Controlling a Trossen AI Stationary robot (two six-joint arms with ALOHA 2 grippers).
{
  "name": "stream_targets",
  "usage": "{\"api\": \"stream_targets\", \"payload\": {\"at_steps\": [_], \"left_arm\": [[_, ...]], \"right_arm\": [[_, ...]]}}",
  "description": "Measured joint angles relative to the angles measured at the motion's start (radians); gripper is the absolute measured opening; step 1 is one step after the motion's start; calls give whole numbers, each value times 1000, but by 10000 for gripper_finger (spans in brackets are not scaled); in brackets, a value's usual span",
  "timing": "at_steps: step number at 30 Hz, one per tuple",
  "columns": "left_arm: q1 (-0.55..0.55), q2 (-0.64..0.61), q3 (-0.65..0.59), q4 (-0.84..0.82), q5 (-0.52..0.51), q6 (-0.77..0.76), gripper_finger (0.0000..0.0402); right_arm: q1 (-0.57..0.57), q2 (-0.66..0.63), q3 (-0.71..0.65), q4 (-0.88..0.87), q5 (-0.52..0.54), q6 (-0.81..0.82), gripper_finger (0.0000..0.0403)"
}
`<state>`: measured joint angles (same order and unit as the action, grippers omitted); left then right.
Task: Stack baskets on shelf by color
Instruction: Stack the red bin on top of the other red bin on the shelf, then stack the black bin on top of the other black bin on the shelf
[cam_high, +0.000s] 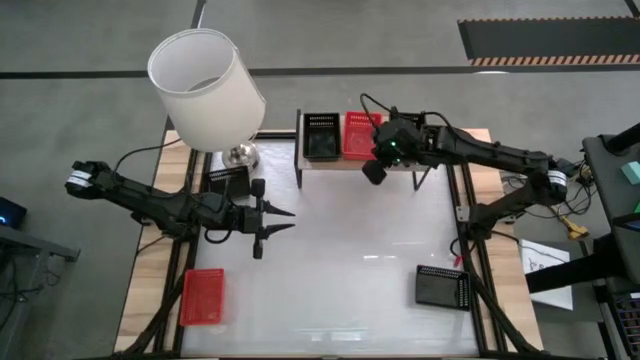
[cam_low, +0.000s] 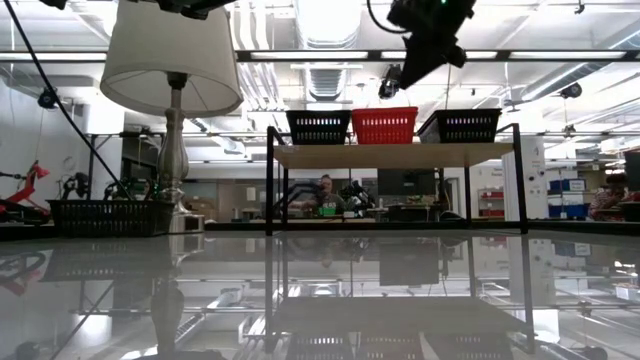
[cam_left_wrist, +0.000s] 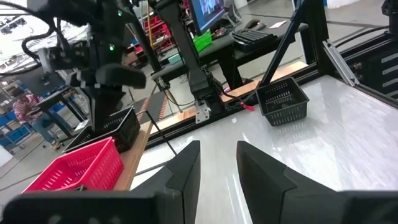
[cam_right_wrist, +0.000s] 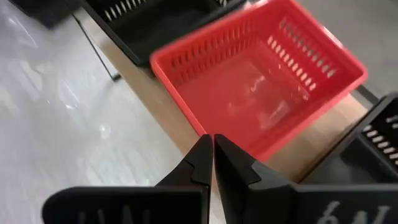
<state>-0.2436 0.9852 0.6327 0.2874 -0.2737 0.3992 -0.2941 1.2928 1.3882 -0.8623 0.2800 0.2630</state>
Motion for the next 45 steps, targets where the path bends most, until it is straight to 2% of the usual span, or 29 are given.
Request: {"api": "stream_targets", "payload": {"at_steps": [11, 37, 41, 45], "left_arm": [[0, 0, 0, 0, 0, 0, 89], [0, 0, 0, 0, 0, 0, 89], [0, 0, 0, -1, 0, -1, 89], [0, 0, 0, -7, 0, -28, 89]], "right_arm": [[-10, 93, -2, -18, 8, -12, 8], [-17, 55, 31, -48, 3, -26, 8], [21, 24, 74, -72, -20, -60, 8], [129, -56, 56, -82, -44, -94, 8]]}}
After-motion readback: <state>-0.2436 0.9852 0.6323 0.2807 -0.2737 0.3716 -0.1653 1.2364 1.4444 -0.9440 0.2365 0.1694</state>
